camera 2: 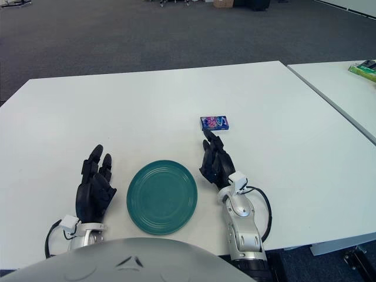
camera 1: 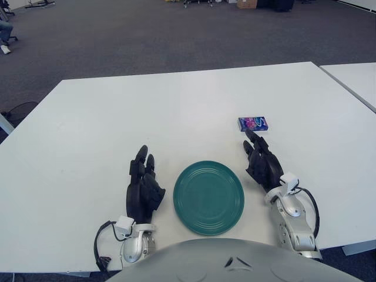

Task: Put the gum into the plate.

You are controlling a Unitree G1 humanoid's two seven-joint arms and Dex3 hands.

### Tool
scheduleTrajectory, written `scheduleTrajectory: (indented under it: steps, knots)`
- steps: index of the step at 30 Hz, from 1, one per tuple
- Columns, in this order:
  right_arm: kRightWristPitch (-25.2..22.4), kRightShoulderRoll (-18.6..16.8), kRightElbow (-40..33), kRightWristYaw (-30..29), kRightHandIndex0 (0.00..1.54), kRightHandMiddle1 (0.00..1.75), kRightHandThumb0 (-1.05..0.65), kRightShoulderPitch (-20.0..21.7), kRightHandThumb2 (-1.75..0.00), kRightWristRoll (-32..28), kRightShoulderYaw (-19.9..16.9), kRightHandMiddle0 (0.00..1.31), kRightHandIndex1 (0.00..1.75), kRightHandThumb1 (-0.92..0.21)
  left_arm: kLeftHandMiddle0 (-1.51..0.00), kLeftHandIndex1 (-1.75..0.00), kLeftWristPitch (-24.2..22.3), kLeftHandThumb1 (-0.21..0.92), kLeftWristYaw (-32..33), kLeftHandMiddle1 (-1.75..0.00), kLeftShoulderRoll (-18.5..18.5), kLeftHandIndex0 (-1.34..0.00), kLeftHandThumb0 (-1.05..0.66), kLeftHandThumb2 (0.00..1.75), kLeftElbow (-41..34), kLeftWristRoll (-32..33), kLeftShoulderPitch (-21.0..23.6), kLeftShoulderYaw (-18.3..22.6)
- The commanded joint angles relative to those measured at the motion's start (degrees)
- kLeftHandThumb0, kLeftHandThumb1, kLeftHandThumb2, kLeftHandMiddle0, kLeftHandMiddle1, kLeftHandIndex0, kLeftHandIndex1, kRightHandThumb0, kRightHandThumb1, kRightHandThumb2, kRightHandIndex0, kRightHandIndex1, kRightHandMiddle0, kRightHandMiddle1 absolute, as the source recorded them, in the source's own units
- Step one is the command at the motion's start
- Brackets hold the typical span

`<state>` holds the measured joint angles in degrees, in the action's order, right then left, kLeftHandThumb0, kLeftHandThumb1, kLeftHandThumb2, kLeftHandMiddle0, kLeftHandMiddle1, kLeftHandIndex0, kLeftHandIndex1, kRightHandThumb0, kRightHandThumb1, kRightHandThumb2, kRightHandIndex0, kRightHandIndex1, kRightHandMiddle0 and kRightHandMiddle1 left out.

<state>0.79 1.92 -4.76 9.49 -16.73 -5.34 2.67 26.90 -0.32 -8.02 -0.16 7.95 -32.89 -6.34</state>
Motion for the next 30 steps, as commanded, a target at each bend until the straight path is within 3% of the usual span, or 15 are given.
scheduleTrajectory:
  steps: [1, 6, 10, 14, 20, 24, 27, 30]
  knots:
    - [-3.5, 0.55, 2.96, 0.07, 0.14, 0.39, -0.69, -0.55, -0.92, -0.1, -0.13, 0.0, 0.01, -0.92, -0.23, -0.52, -1.26, 0.92, 0.81, 0.0, -0.87, 0.0, -0.85, 1.0, 0.7, -0.47, -1.11, 0.2]
    - [-4.06, 1.98, 1.0, 1.04, 0.16, 0.46, -0.68, 3.17, -0.92, 0.06, -0.44, 0.0, 0.01, -0.92, -0.24, -0.53, -1.57, 0.92, 1.01, 0.0, -1.34, 0.0, -0.85, 0.99, 0.97, 0.21, -0.71, 0.15]
    - [-2.47, 4.36, -5.06, 1.91, 0.18, 0.55, -0.67, 7.09, -0.9, 1.83, -0.09, 0.0, 0.01, -0.92, -0.26, -0.57, -1.34, 0.92, 1.16, -0.01, -1.79, 0.0, -0.86, 0.98, 2.28, 0.68, 0.38, 0.39]
    - [7.6, 8.79, -8.09, -0.15, 0.27, 0.68, -0.66, 12.68, -0.81, 10.96, 0.0, 0.0, 0.04, -0.92, -0.29, -0.64, -1.5, 0.92, 1.02, -0.02, -2.15, 0.0, -0.88, 0.96, 3.23, 1.7, 1.22, 0.55]
    - [17.21, 14.23, -2.14, -3.99, 0.41, 0.87, -0.66, 23.73, -0.69, 17.88, -2.94, 0.01, 0.08, -0.92, -0.32, -0.74, -0.78, 0.92, 1.15, -0.02, -2.38, 0.0, -0.89, 0.94, 4.75, 1.65, 2.81, 0.67]
    - [20.43, 16.05, 1.94, -5.93, 0.49, 0.92, -0.67, 27.29, -0.63, 20.4, -3.34, 0.04, 0.11, -0.92, -0.35, -0.81, -0.57, 0.92, 1.36, -0.03, -2.51, 0.0, -0.89, 0.92, 5.31, 1.58, 3.43, 0.76]
    - [22.2, 17.72, 10.32, -10.7, 0.53, 0.95, -0.68, 35.76, -0.6, 28.69, -0.71, 0.07, 0.13, -0.92, -0.38, -0.85, -0.99, 0.92, 2.01, -0.04, -2.67, -0.01, -0.88, 0.91, 5.03, 1.19, 3.66, 0.7]
    - [23.34, 18.38, 14.67, -13.5, 0.56, 0.97, -0.69, 39.5, -0.58, 32.78, 0.98, 0.09, 0.14, -0.92, -0.4, -0.87, -1.1, 0.92, 2.3, -0.05, -2.65, -0.02, -0.88, 0.9, 5.04, 1.03, 3.87, 0.62]
